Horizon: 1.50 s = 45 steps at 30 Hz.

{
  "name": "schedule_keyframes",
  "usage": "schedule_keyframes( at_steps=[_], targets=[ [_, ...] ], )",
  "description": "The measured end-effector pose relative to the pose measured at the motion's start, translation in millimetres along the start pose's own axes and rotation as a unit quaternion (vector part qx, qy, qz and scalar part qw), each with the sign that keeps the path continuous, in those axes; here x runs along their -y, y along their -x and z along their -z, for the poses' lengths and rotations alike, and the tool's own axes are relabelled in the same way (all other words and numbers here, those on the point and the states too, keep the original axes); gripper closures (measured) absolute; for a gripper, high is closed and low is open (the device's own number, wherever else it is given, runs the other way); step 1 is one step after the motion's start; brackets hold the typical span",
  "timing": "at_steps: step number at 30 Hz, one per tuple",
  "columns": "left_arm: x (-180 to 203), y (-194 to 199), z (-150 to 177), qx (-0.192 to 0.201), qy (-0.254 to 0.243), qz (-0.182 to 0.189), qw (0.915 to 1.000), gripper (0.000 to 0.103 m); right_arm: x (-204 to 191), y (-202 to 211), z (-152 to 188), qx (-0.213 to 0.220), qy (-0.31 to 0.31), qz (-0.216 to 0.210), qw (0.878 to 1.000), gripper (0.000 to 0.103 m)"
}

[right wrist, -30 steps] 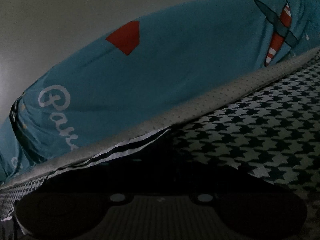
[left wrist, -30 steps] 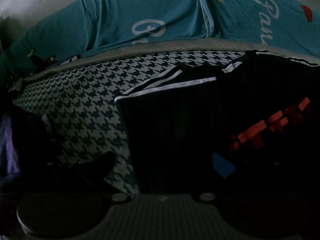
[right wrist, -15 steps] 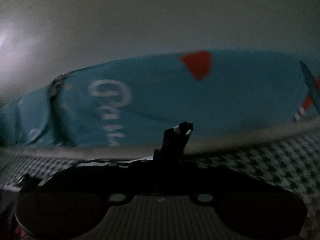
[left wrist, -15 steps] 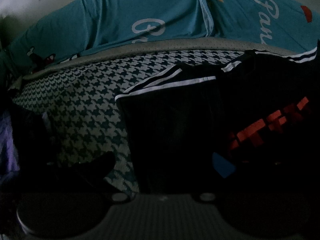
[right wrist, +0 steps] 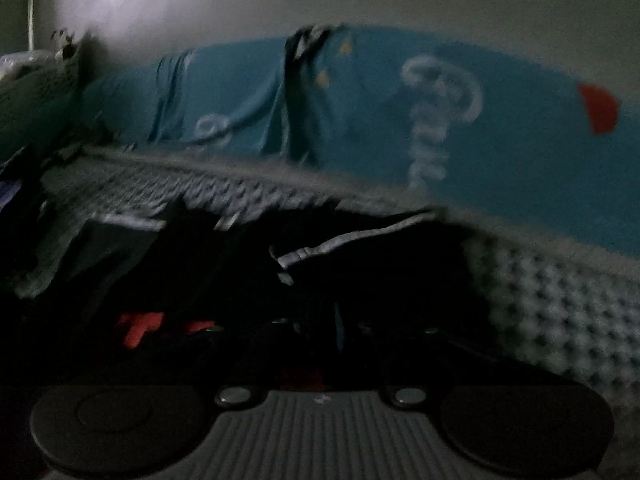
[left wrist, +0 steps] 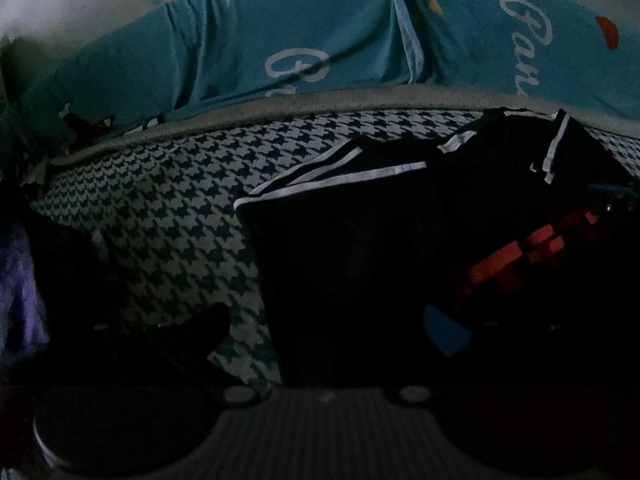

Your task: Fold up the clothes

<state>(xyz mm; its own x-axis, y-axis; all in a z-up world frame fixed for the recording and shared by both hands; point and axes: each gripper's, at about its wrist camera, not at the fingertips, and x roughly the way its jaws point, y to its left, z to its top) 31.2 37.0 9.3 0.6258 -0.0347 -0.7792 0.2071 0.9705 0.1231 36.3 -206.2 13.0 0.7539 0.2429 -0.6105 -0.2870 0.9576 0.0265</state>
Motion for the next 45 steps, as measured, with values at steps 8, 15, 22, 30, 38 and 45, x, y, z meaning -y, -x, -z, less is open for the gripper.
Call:
schedule_keyframes(
  at_steps=[8,15,22,30,38,45],
  targets=[
    [-7,7,-4,0.014,0.007,-0.003,0.9999,0.000,22,40,-13,0.034,-0.064,0.021,0.997,0.084],
    [-8,9,-3,0.018,0.007,-0.011,0.9998,0.000,62,71,-6,0.052,-0.152,0.070,0.984,0.084],
    [-5,8,-1,0.017,0.000,-0.015,0.9997,0.000,76,69,6,0.048,-0.208,0.046,0.976,0.084],
    [-6,0,2,-0.006,0.000,-0.017,0.9998,0.000,58,44,21,-0.024,-0.159,0.035,0.986,0.084],
    [-18,-15,8,-0.042,0.039,0.008,0.9983,0.000,48,42,32,-0.038,-0.122,0.043,0.991,0.083],
    [-26,-8,7,-0.043,0.071,0.044,0.9956,0.000,49,47,23,-0.032,-0.132,0.030,0.990,0.082]
  ],
)
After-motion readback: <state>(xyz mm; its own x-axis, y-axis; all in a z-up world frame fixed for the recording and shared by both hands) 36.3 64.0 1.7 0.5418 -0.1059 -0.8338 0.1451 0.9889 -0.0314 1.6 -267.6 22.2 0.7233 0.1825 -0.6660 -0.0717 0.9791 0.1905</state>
